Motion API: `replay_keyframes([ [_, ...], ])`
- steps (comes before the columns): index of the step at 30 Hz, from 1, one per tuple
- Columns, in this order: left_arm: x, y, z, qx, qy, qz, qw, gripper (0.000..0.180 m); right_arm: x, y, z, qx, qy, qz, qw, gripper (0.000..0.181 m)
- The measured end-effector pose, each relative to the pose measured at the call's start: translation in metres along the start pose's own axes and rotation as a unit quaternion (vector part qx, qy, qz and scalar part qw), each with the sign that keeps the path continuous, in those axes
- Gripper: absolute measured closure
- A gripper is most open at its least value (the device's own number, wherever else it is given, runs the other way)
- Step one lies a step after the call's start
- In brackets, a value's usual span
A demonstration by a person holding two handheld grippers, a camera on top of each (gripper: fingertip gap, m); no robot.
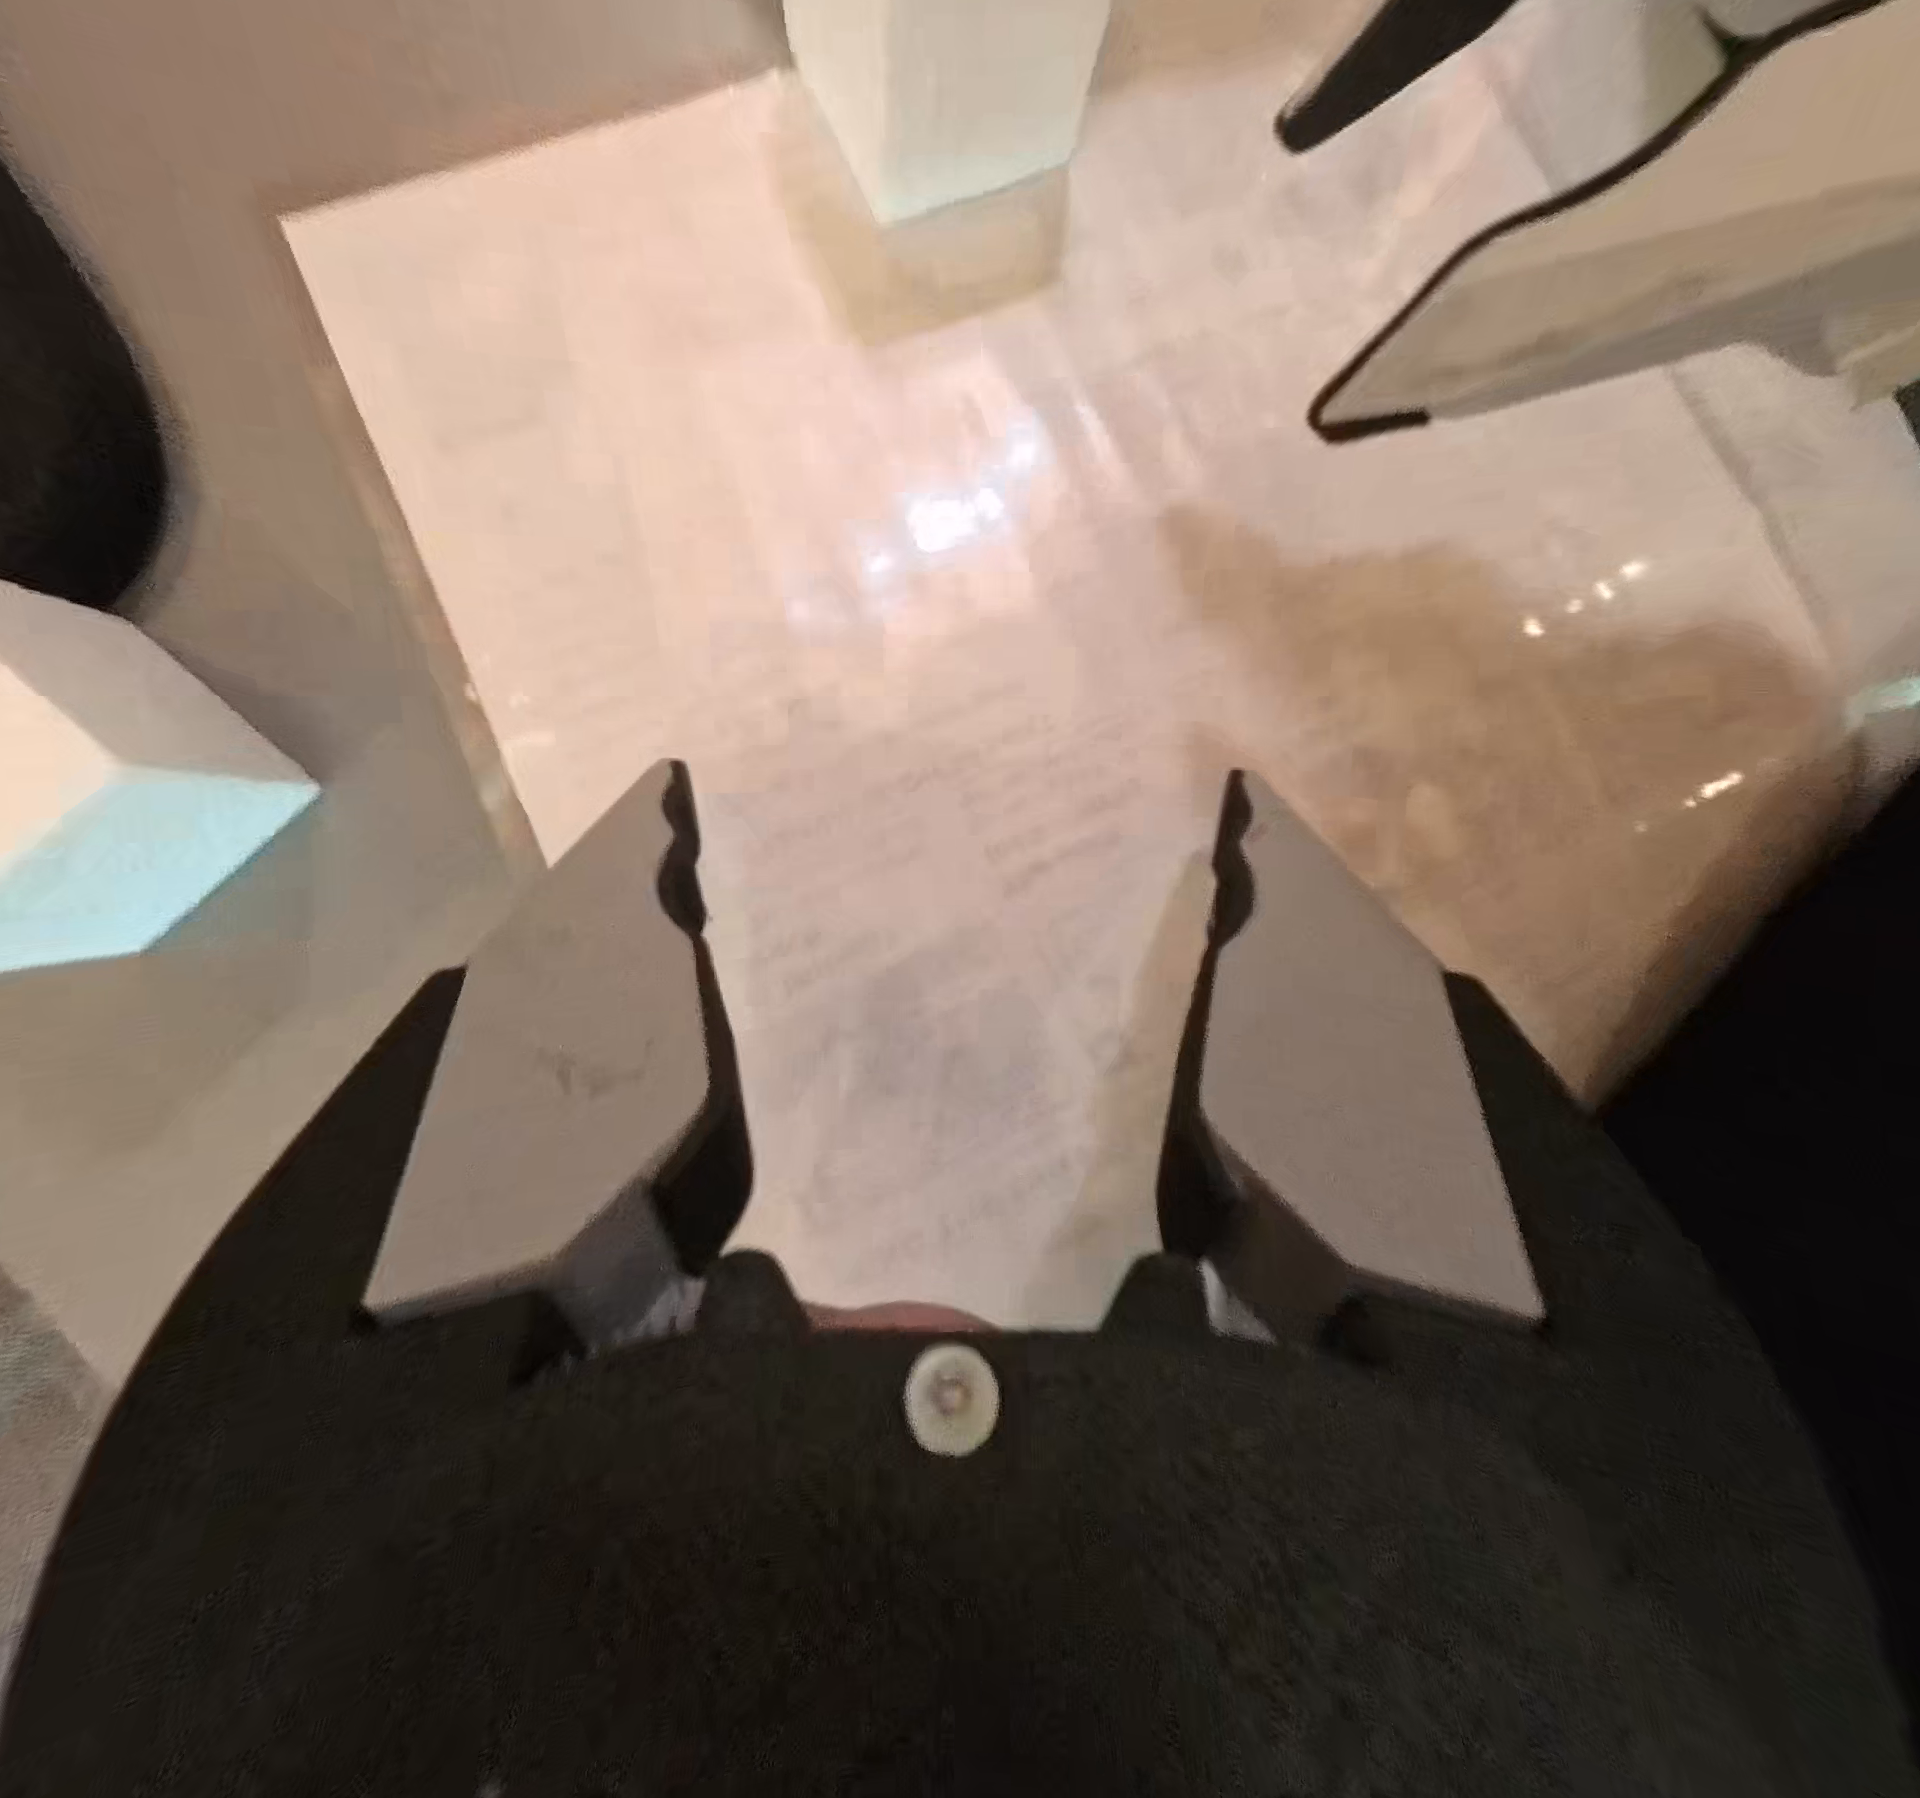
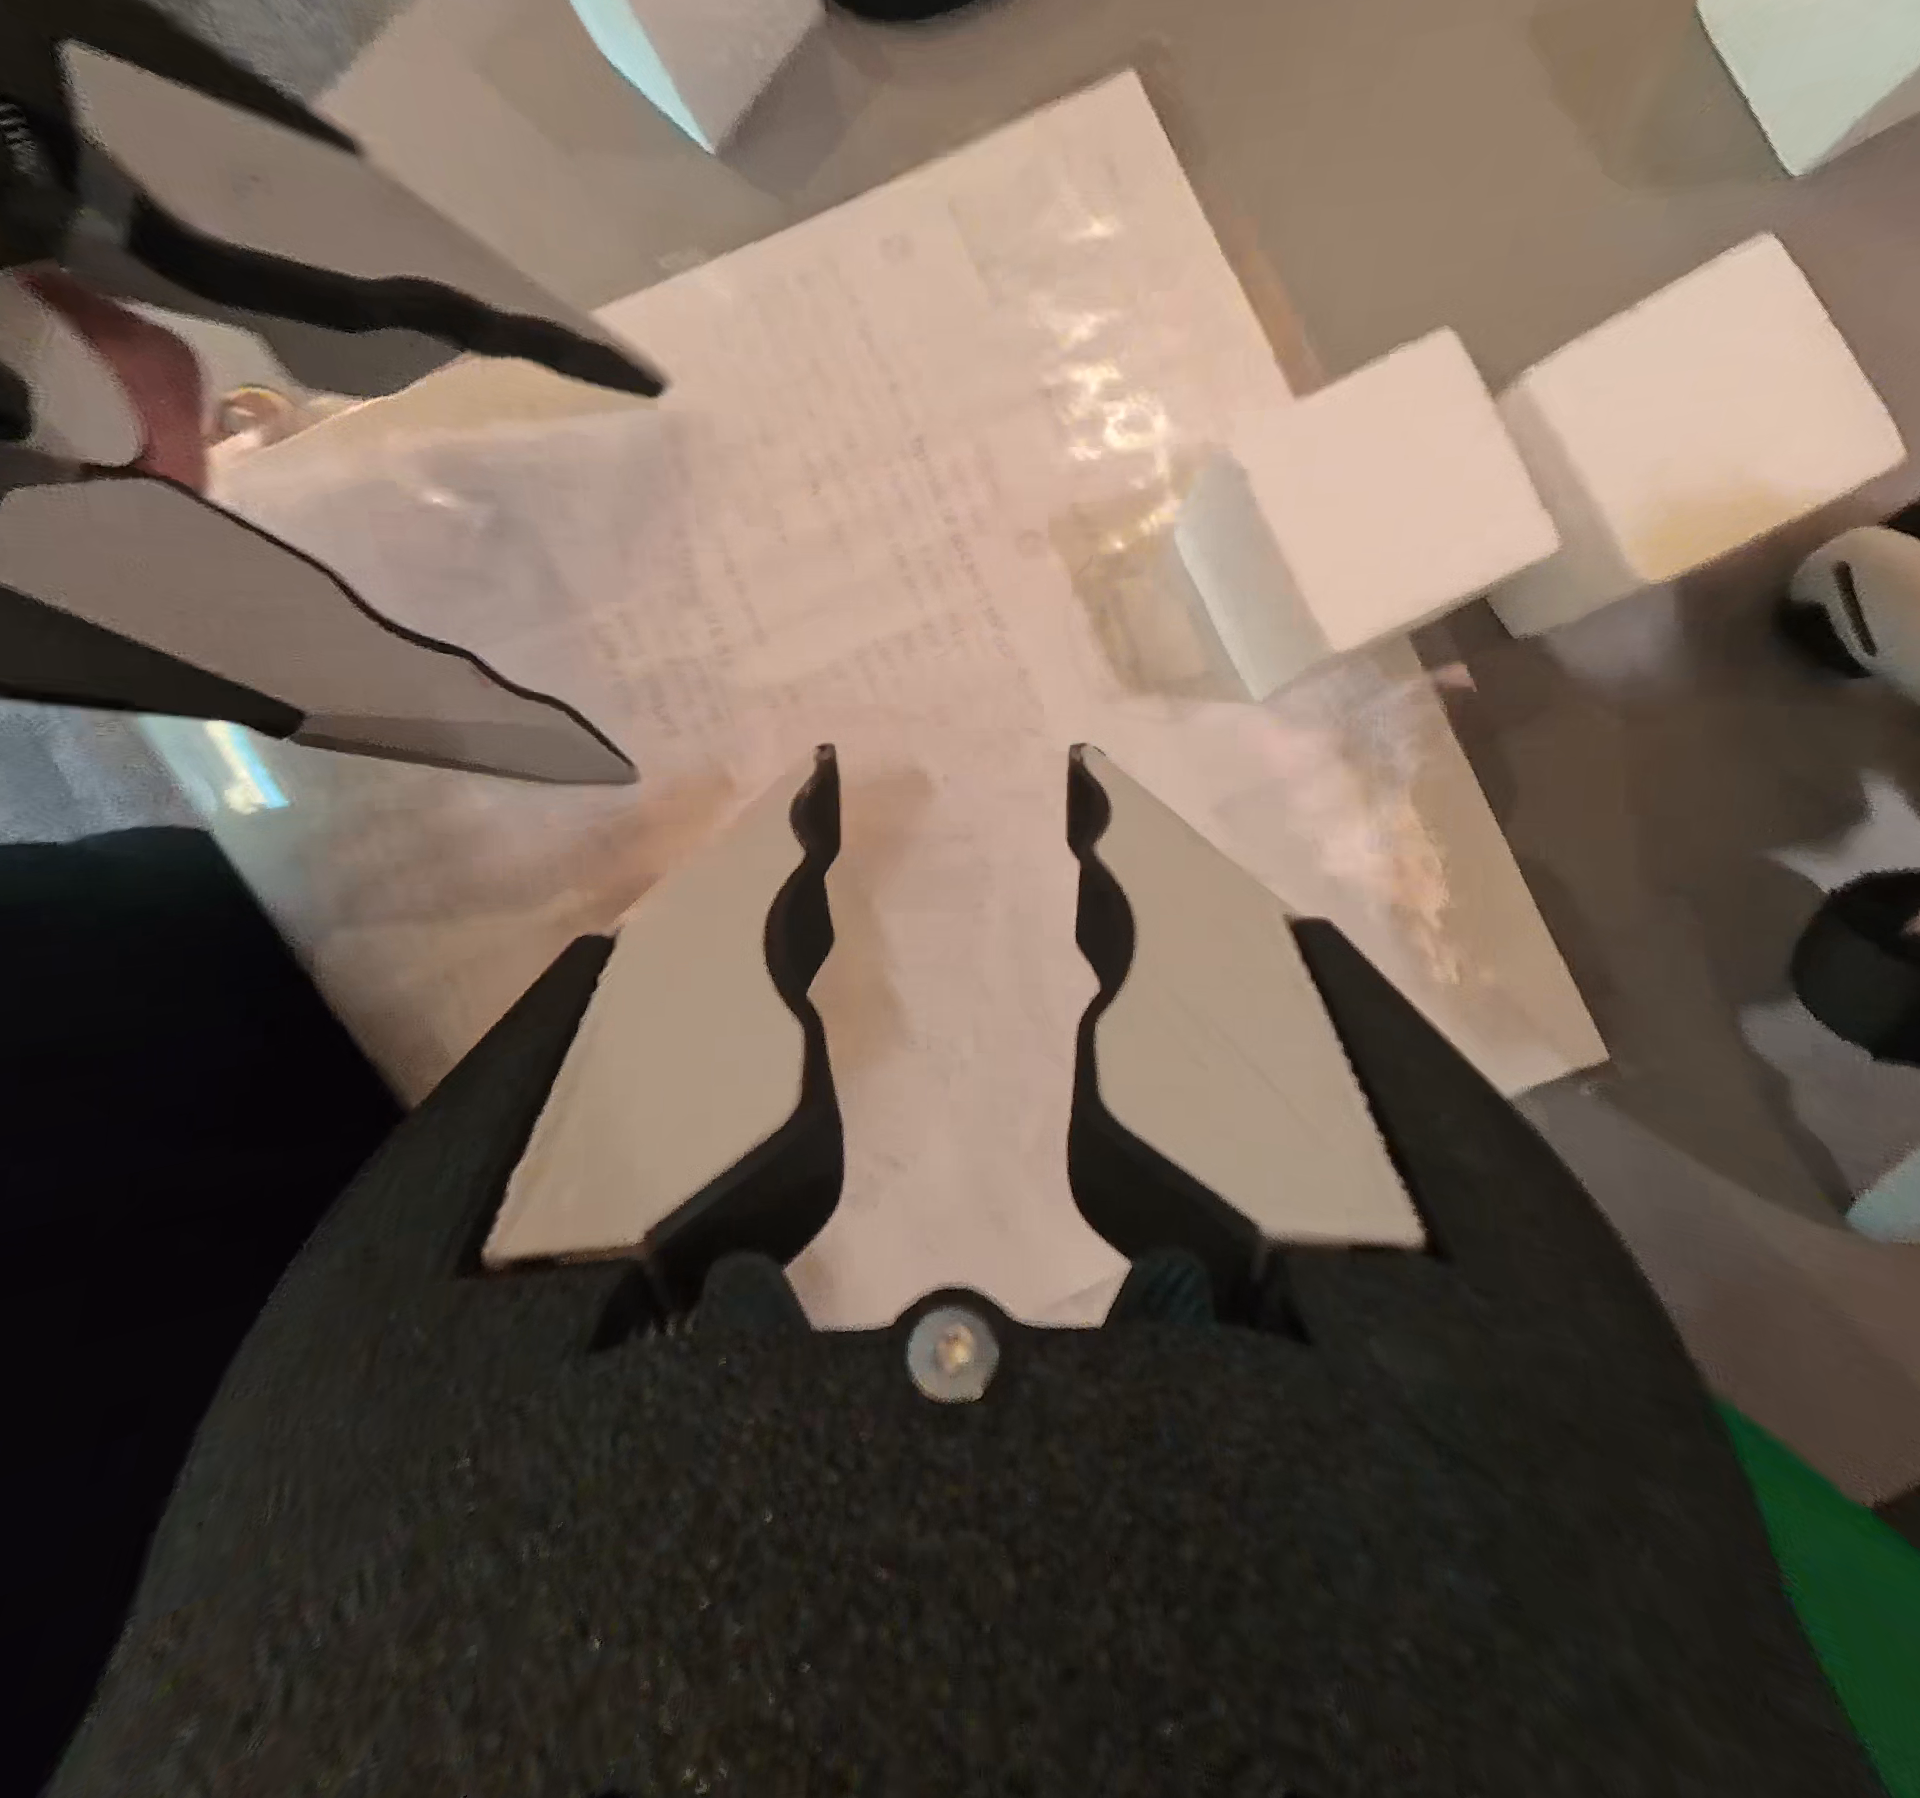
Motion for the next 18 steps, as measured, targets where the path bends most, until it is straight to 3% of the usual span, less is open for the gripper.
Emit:
replay_keyframes([
  [4,-0.022,-0.014,0.013,0.021,0.013,0.129,0.991,0.082,0.004,-0.013,0.008,0.026,-0.039,-0.042,0.998,0.131],
  [8,-0.031,-0.029,0.033,0.056,-0.012,0.206,0.977,0.076,0.022,-0.03,0.027,0.069,0.015,-0.069,0.995,0.115],
  [10,-0.032,-0.033,0.044,0.071,-0.029,0.228,0.971,0.075,0.024,-0.04,0.039,0.1,0.039,-0.074,0.991,0.108],
  [12,-0.032,-0.033,0.05,0.071,-0.051,0.238,0.967,0.075,0.015,-0.044,0.043,0.105,0.041,-0.048,0.992,0.087],
  [18,-0.022,-0.03,0.062,0.075,-0.055,0.237,0.967,0.075,0.014,-0.03,0.018,0.049,0.064,-0.05,0.996,0.086],
])
Point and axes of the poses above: each gripper's, where its closed fingertips meet, y out along the fingers, z out of its top, x = y × z across the jaws, the point moved 3 cm from there along -y, back along the fingers, and after that the axes turned 12 degrees about -x, right-handed, at the moved point
